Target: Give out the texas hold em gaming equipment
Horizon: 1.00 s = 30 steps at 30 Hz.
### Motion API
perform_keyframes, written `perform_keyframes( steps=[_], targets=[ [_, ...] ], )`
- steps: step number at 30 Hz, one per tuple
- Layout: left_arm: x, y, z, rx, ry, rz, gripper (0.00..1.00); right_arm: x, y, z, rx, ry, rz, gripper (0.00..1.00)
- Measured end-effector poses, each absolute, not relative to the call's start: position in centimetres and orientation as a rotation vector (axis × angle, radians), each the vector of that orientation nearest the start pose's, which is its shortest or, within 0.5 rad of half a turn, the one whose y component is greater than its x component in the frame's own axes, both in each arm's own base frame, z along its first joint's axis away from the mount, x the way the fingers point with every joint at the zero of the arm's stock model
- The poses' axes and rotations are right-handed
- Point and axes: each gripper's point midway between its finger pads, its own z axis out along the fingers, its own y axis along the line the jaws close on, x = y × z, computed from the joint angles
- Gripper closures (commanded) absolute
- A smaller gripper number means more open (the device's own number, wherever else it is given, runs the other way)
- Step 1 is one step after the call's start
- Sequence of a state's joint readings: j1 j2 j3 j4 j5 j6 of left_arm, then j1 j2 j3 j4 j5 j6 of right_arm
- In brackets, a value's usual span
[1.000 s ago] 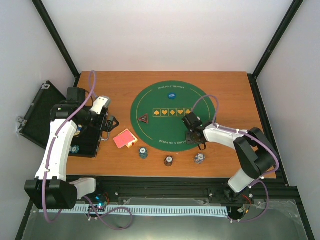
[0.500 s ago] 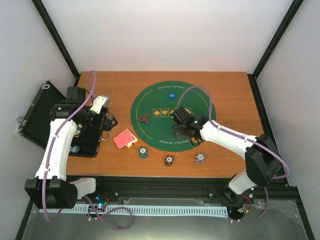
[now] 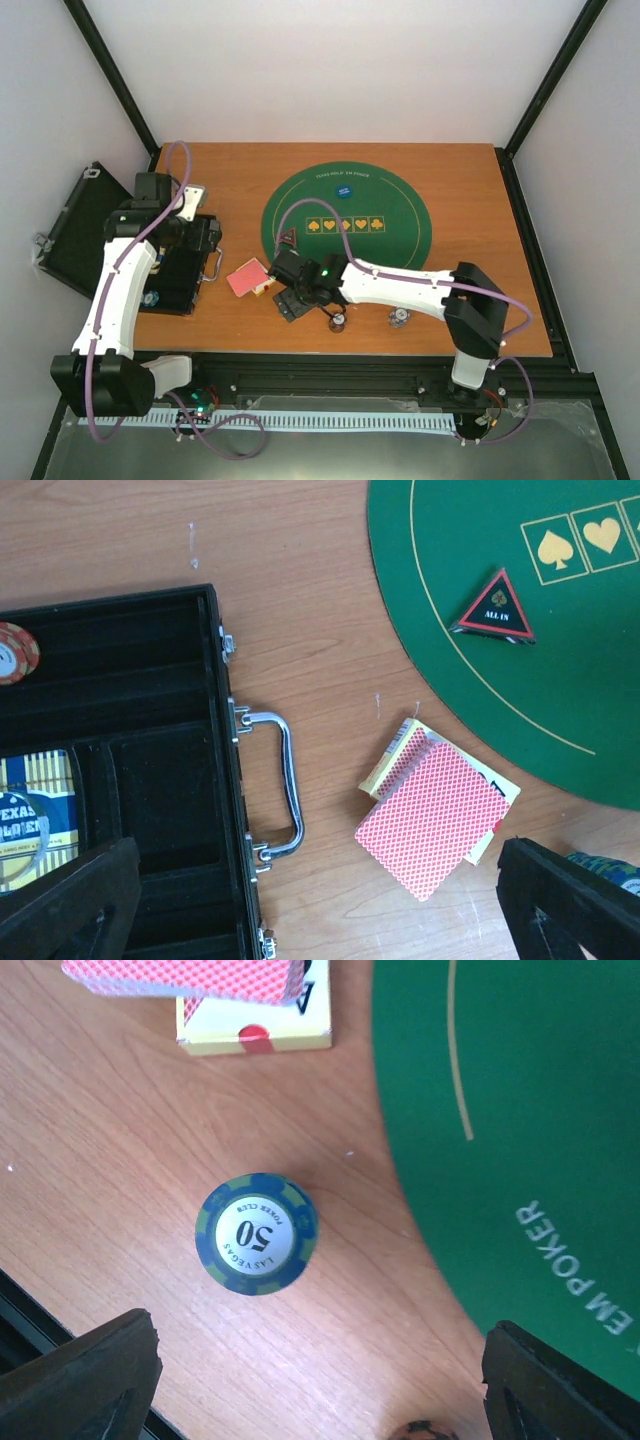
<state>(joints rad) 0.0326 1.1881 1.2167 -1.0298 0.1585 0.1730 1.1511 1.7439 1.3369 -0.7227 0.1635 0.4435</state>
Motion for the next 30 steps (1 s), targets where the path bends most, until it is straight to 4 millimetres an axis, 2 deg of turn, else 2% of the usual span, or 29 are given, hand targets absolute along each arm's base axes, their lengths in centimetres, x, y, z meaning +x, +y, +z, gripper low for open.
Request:
perform_keyframes(
  steps=[4, 12, 21, 25, 30],
  targets=[
    [29.3, -1.7, 21.1, 0.235, 2.565, -0.128, 0.0, 19.0, 38.0, 9.4, -0.945, 2.604, 0.284, 0.11],
    [29.0, -2.1, 21.3, 0.243, 2.553, -0.154, 0.0, 19.0, 40.2, 8.6, -1.003, 2.623, 0.323, 0.09],
    [28.9, -2.5, 21.5, 0.263, 2.541, -0.182, 0.0, 19.3, 40.6, 6.4, -1.043, 2.656, 0.28, 0.19],
    [28.9, -2.3, 21.3, 0.265, 2.546, -0.166, 0.0, 19.6, 40.4, 6.2, -1.043, 2.665, 0.272, 0.27],
    [28.9, -2.2, 21.0, 0.268, 2.552, -0.15, 0.0, 19.8, 40.4, 6.1, -1.04, 2.669, 0.275, 0.31]
  ],
)
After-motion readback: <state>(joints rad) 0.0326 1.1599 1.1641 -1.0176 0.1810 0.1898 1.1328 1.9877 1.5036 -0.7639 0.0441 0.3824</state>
